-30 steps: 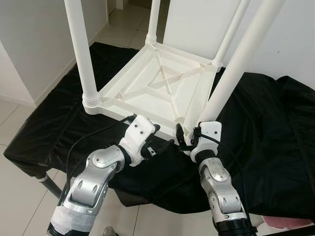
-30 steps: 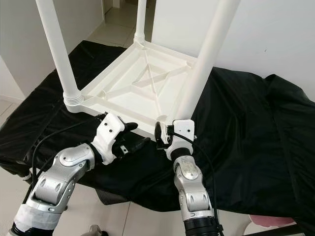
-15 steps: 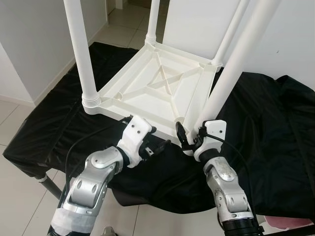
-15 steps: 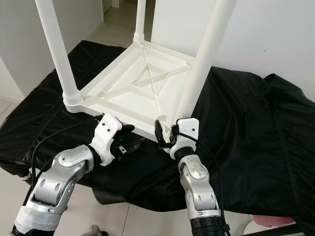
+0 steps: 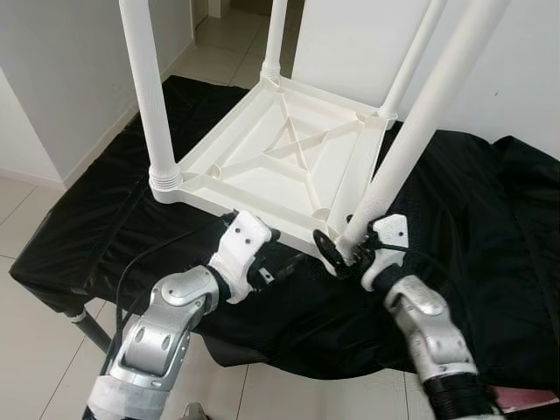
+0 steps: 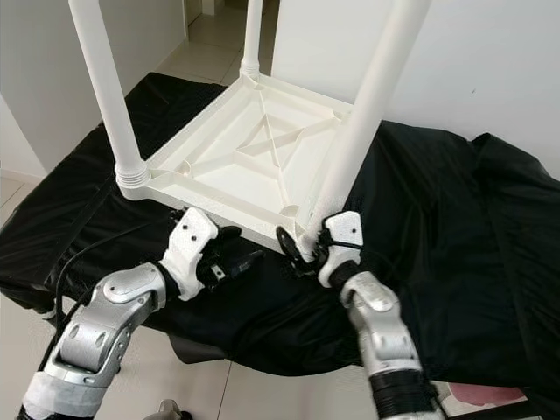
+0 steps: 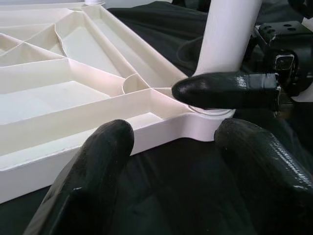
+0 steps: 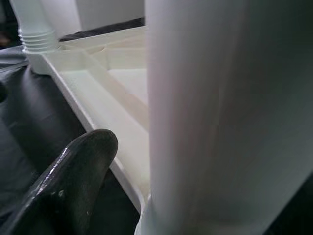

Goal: Building children table

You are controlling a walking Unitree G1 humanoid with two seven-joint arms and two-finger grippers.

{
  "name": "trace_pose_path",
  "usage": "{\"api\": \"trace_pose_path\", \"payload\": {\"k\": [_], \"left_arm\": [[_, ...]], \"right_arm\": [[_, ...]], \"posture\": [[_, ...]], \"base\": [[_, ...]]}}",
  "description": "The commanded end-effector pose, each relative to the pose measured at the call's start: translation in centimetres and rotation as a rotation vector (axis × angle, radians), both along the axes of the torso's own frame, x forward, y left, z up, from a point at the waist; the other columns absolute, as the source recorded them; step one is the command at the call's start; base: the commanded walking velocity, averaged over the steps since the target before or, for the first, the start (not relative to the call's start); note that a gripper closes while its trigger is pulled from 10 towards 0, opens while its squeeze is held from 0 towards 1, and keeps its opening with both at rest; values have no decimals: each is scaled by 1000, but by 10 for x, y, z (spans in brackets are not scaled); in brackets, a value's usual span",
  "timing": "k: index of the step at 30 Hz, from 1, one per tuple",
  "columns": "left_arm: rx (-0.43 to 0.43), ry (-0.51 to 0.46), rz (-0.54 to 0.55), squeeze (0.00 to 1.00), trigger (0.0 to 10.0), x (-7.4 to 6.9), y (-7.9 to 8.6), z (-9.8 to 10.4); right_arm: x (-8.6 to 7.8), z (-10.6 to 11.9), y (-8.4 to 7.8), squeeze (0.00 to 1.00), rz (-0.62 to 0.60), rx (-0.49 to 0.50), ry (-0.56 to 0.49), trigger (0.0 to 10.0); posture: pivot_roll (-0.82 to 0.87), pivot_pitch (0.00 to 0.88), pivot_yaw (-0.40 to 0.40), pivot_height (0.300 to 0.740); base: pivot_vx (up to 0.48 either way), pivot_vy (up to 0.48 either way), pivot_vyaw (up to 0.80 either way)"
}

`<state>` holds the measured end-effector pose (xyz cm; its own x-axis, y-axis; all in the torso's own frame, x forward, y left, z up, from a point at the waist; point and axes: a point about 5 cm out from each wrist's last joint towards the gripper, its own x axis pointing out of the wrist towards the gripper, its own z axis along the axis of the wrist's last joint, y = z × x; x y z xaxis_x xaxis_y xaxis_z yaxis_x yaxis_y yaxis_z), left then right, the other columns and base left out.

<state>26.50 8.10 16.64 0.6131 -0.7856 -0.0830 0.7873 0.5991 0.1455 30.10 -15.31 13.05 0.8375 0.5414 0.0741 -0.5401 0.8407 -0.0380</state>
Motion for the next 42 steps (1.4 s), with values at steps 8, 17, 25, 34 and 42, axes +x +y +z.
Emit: {"api": "trace_pose_path", "payload": {"k": [8,17,25,34,42], "left_arm": [[-7,12,-55,0,10000,-6,-7,1],[8,-3,-48,0,10000,-5,-6,1],[-4,1,-52,0,10000,-7,-10,1],[-3,9,-60,0,10000,-8,-11,0],[-4,9,-56,0,10000,-8,-9,0]], "right_arm": [[15,-2,-4,0,85,-44,-5,10000],[22,-10,-11,0,115,-102,9,0],[21,-15,-18,0,116,-118,16,0],[20,-15,-20,0,86,-75,11,10000],[14,-8,-11,0,-78,22,-6,10000]], "posture": [[92,54,-94,740],[118,52,-114,740],[109,59,-122,740],[102,63,-121,740],[105,60,-124,740]], "base": [[0,0,0],[0,0,0],[0,0,0],[0,0,0],[0,0,0]]}}
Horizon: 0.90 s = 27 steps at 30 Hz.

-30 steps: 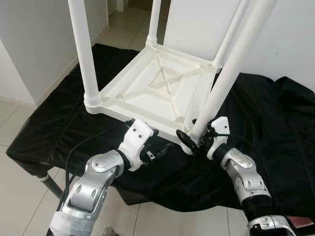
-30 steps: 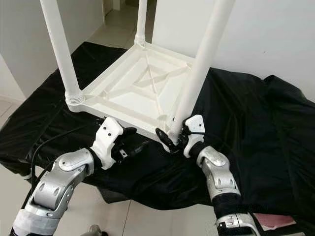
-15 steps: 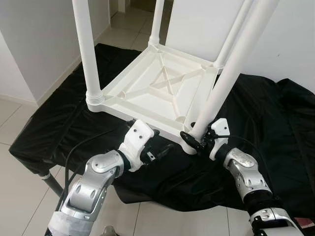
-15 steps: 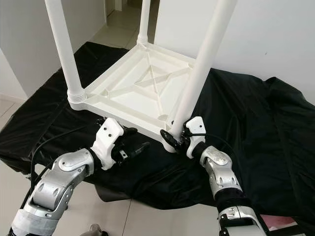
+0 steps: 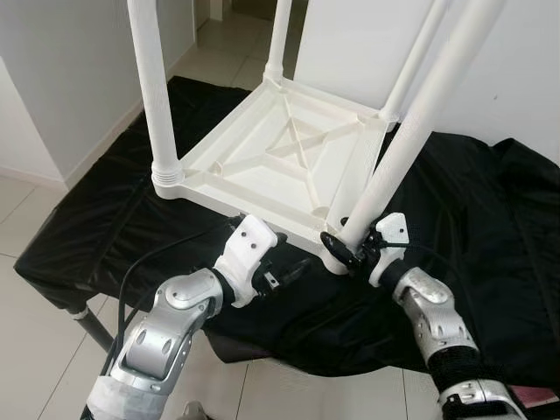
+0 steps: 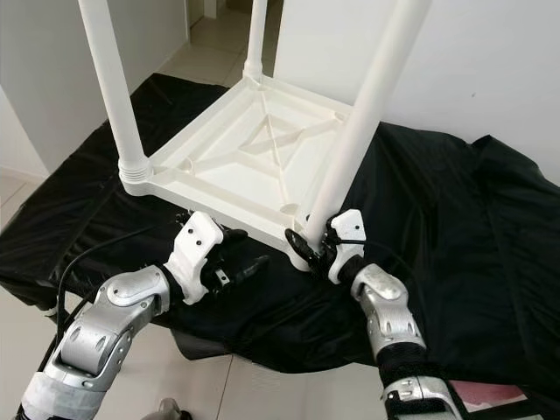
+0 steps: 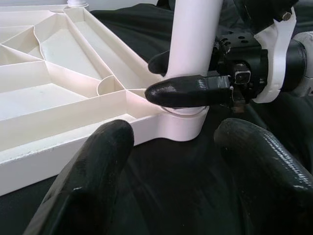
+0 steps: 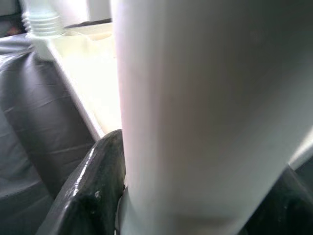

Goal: Building children table

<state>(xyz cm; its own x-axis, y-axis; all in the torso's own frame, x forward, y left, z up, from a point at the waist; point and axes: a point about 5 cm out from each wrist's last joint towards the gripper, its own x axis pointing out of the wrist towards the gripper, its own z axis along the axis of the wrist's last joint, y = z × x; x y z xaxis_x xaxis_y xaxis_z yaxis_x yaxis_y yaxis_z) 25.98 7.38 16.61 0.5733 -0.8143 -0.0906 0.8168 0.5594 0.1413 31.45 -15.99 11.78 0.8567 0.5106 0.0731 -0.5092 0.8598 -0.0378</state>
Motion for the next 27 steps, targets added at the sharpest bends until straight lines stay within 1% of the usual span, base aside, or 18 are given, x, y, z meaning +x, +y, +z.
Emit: {"api": "trace_pose_path", "payload": {"k": [1,2,3,4,6,7,8,9,10,11,12,13,16,18,19,20,23,27], "left_arm": [[-8,1,-7,0,10000,-2,-2,0],[-9,1,-4,0,10000,-2,-1,0],[-12,3,0,0,10000,-1,-1,1],[-12,3,0,0,10000,-1,-1,1],[-17,5,1,0,10000,-1,-1,1],[-17,5,1,0,10000,-1,-1,1],[-20,7,-3,0,10000,-1,-2,1],[-20,8,-4,0,10000,-1,-3,1],[-22,10,-4,0,10000,-2,-2,1],[-22,10,-4,0,10000,-2,-2,1],[-23,11,-4,0,10000,-2,-2,0],[-23,11,-4,0,10000,-2,-2,0],[-22,12,-1,0,10000,-2,-2,-1],[-25,11,3,0,10000,-1,-2,-1],[-25,11,3,0,10000,-1,-2,-1],[-30,10,2,0,10000,0,-3,0],[-30,12,-7,0,10000,-1,-4,0],[-26,13,-18,0,10000,-1,-4,0]], "right_arm": [[0,5,-4,0,-58,36,-6,10000],[-1,6,-3,0,-97,50,-15,10000],[-3,4,0,0,-150,34,-4,10000],[-3,4,0,0,-150,34,-4,10000],[-7,-1,5,0,-242,31,17,10000],[-7,-1,5,0,-242,31,17,10000],[-11,-4,11,0,-293,43,30,10000],[-13,-5,13,0,-307,48,28,10000],[-15,-6,18,0,-347,74,39,10000],[-15,-6,18,0,-347,74,39,10000],[-17,-7,23,0,-395,107,57,10000],[-17,-7,23,0,-395,107,57,10000],[-21,-4,36,0,-500,142,61,10000],[-22,-2,42,0,-495,144,56,10000],[-22,-2,42,0,-495,144,56,10000],[-21,1,46,0,-469,140,45,10000],[-21,2,45,0,-478,168,67,10000],[-23,2,46,0,-493,172,71,10000]], "posture": [[105,60,-124,740],[104,57,-126,740],[105,53,-128,740],[105,53,-128,740],[105,46,-128,740],[105,46,-128,740],[107,45,-130,740],[107,45,-130,740],[105,39,-128,740],[105,39,-128,740],[105,39,-128,740],[105,39,-128,740],[111,27,-136,740],[111,23,-136,740],[111,23,-136,740],[109,19,-130,740],[109,15,-125,740],[105,8,-116,740]], "base": [[0,0,0],[0,0,0],[0,0,0],[0,0,0],[0,0,0],[0,0,0],[0,0,0],[0,0,0],[0,0,0],[0,0,0],[0,0,0],[0,0,0],[0,0,0],[0,0,0],[0,0,0],[0,0,0],[0,0,0],[0,0,0]]}}
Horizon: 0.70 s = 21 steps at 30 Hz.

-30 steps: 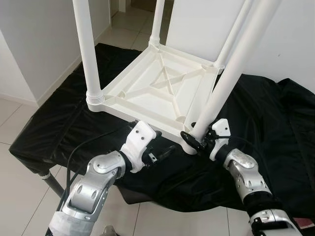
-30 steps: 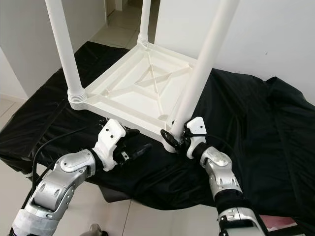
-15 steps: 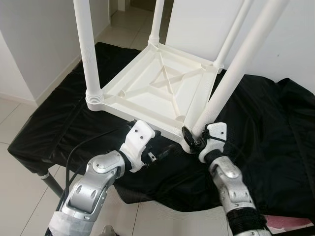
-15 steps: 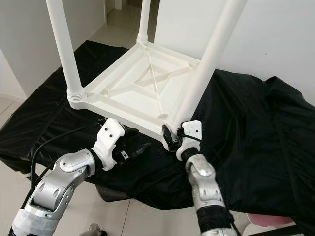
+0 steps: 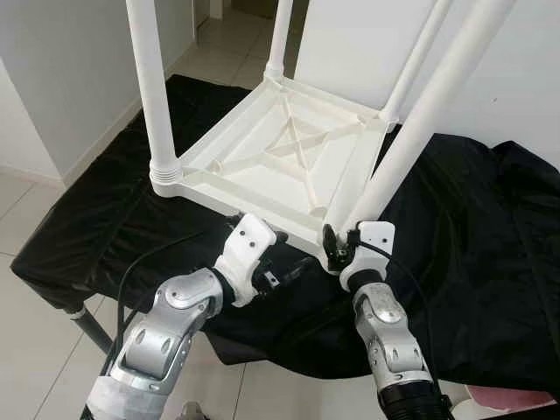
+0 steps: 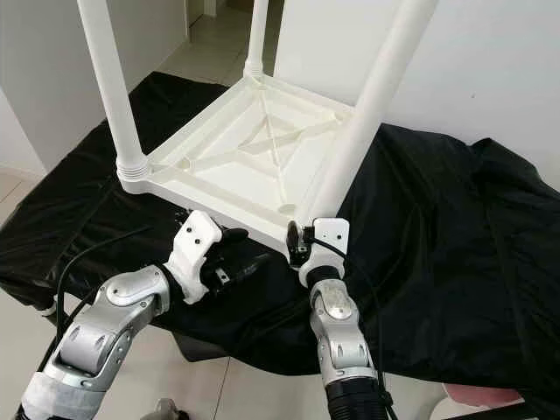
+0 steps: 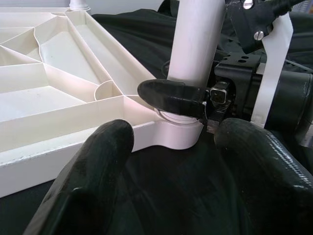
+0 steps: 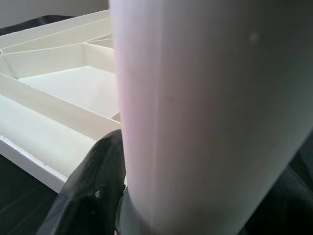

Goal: Building children table

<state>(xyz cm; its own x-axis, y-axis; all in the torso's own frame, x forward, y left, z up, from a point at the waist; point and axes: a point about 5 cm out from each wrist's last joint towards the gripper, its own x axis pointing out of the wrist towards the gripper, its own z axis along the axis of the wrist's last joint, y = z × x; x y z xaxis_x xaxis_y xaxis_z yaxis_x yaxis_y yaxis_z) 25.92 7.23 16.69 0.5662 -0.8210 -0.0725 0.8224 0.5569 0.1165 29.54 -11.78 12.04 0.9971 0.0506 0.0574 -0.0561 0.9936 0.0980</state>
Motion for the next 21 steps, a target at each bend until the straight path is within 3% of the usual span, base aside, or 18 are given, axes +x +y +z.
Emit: {"api": "trace_pose_path", "payload": {"k": [1,4,5,13,21], "left_arm": [[5,3,-12,0,10000,0,-2,-1],[7,3,-14,0,10000,0,-2,-1],[8,3,-16,0,10000,1,-2,-1],[8,3,-27,0,10000,0,-4,-1],[11,8,-26,0,10000,-2,-3,-2]], "right_arm": [[-5,-1,5,0,-18,49,6,10000],[-6,1,6,0,-21,50,1,10000],[-6,1,6,1000,-23,49,0,10000],[-9,8,8,1000,36,42,-45,10000],[-12,8,-6,1000,68,24,-61,10000]], "posture": [[104,6,-115,740],[99,3,-110,740],[99,3,-110,740],[94,0,-107,740],[95,9,-110,740]], "base": [[0,0,0],[0,0,0],[0,0,0],[0,0,0],[0,0,0]]}}
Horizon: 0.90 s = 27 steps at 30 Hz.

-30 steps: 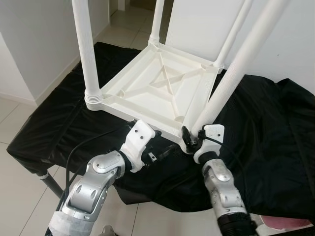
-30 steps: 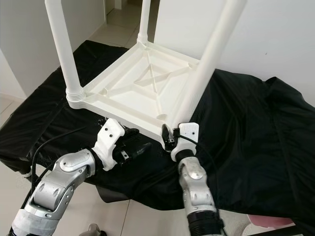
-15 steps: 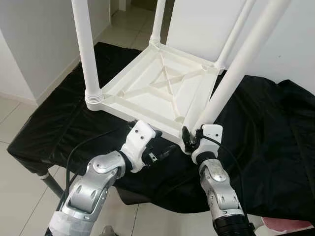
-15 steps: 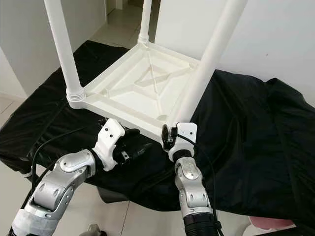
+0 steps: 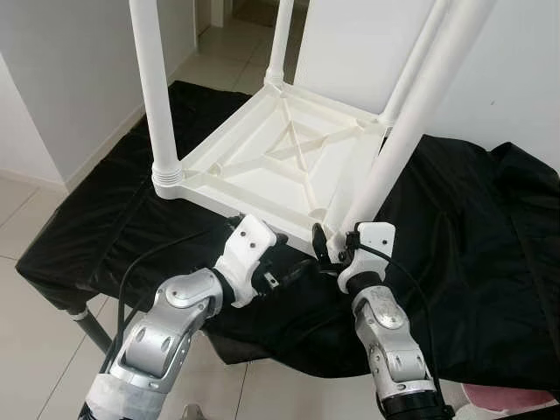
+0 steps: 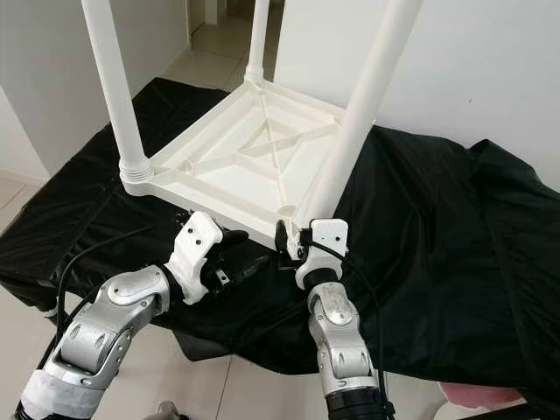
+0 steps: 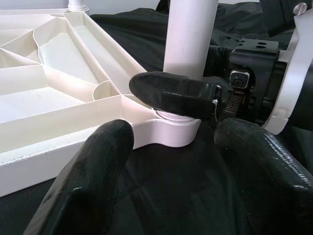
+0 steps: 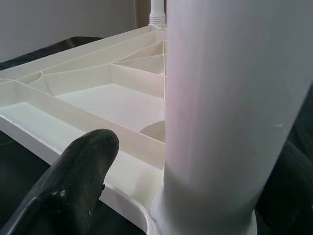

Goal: Building children table

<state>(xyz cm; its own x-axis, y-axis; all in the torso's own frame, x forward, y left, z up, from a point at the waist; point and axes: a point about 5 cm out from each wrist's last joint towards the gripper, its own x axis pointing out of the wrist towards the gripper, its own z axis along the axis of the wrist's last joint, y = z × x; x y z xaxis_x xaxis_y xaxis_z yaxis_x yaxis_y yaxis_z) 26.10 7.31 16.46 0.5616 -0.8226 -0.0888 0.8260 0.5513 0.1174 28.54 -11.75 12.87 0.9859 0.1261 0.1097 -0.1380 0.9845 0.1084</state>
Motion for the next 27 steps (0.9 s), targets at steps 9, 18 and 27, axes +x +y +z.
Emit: {"api": "trace_pose_path", "payload": {"k": [9,18,27], "left_arm": [[-9,4,-13,0,10000,-3,-3,0],[-8,0,-6,0,10000,-1,-2,1],[-12,0,11,0,10000,-1,0,2]], "right_arm": [[-5,-1,-21,0,160,-116,-53,10000],[7,-3,-34,0,245,-187,-48,10000],[25,-8,-31,0,406,-279,-34,10000]], "posture": [[84,14,-112,740],[87,15,-109,740],[95,27,-103,740]], "base": [[0,0,0],[0,0,0],[0,0,0]]}}
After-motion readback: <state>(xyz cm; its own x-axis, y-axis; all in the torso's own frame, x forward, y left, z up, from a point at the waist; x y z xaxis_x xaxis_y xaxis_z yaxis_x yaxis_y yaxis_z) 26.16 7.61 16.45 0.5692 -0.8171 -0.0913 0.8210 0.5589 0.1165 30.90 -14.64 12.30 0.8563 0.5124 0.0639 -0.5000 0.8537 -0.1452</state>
